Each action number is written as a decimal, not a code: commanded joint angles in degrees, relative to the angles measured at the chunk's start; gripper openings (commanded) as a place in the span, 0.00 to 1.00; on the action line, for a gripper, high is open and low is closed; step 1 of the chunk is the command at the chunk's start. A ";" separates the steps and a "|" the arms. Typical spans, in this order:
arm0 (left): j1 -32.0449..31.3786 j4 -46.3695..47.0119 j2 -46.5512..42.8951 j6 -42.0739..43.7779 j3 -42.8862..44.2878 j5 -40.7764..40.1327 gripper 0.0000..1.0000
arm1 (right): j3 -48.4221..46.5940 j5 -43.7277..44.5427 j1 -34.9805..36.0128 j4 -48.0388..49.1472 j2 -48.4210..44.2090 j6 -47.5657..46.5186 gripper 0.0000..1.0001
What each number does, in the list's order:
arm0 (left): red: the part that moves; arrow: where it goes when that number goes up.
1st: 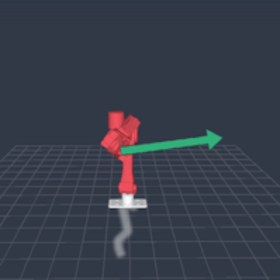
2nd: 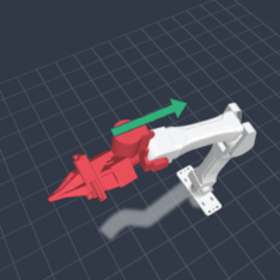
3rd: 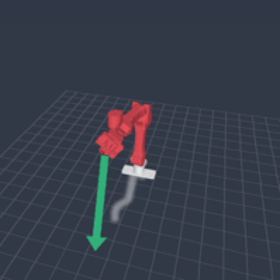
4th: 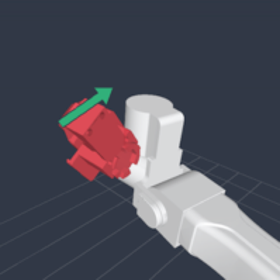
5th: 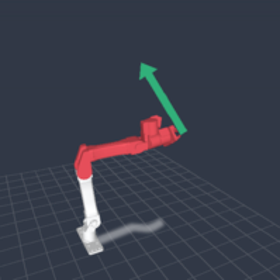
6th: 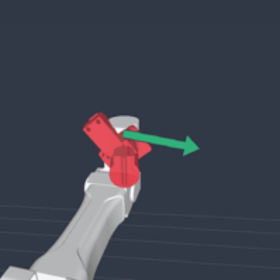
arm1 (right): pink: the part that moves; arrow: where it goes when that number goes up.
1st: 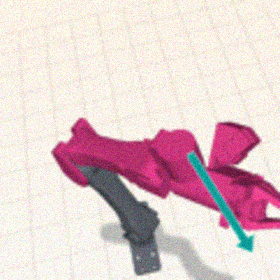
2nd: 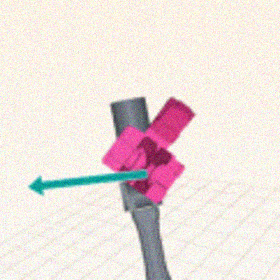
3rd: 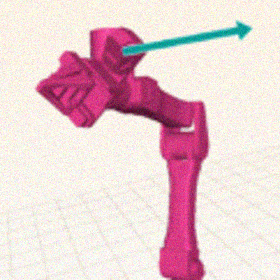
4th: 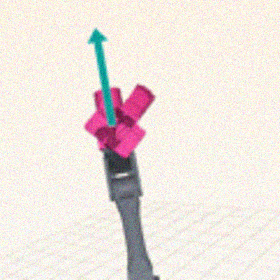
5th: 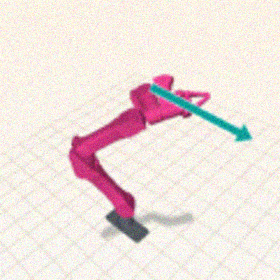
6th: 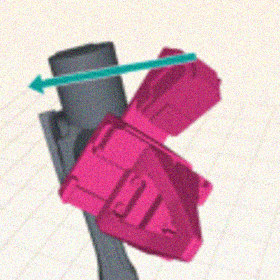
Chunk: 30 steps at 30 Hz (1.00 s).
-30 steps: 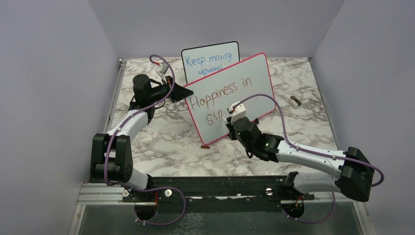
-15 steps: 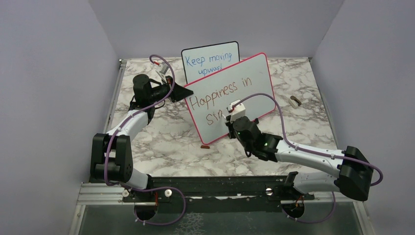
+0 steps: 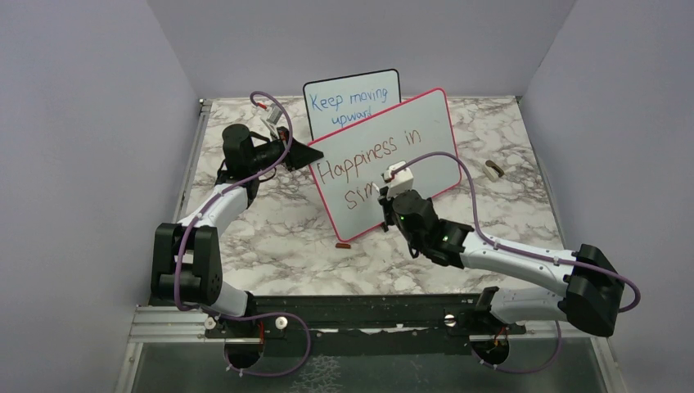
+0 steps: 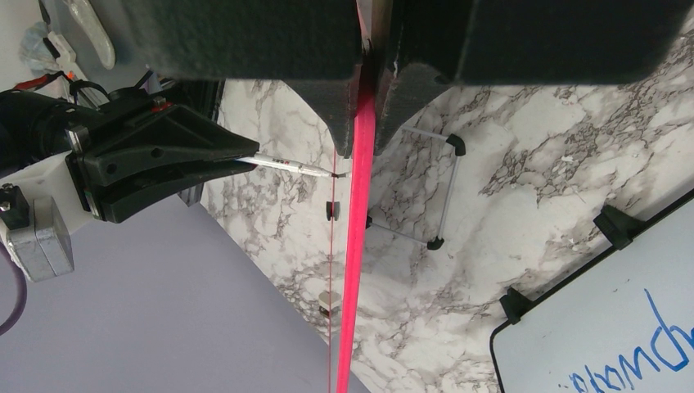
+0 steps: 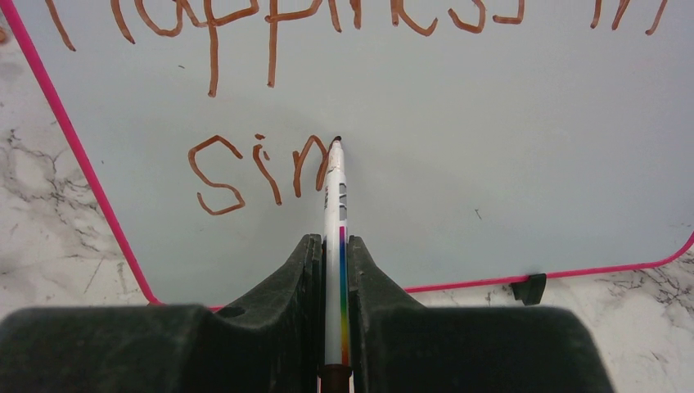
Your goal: Write a sentence on the whiteboard
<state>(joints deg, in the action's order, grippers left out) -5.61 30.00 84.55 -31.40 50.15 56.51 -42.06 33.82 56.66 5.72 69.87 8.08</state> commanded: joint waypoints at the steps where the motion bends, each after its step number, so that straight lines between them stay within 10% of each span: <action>1: -0.78 -5.57 1.99 4.06 -0.40 -2.41 0.00 | -1.79 1.95 -1.06 1.50 0.72 -0.25 0.01; 30: -0.74 -6.00 1.84 4.39 -0.34 -2.76 0.00 | 2.07 -3.47 -1.30 -9.62 -1.73 5.63 0.01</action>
<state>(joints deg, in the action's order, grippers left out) -5.65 29.82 84.55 -31.29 50.24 56.49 -41.25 32.77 55.70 -0.14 68.49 12.45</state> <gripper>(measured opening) 0.035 0.173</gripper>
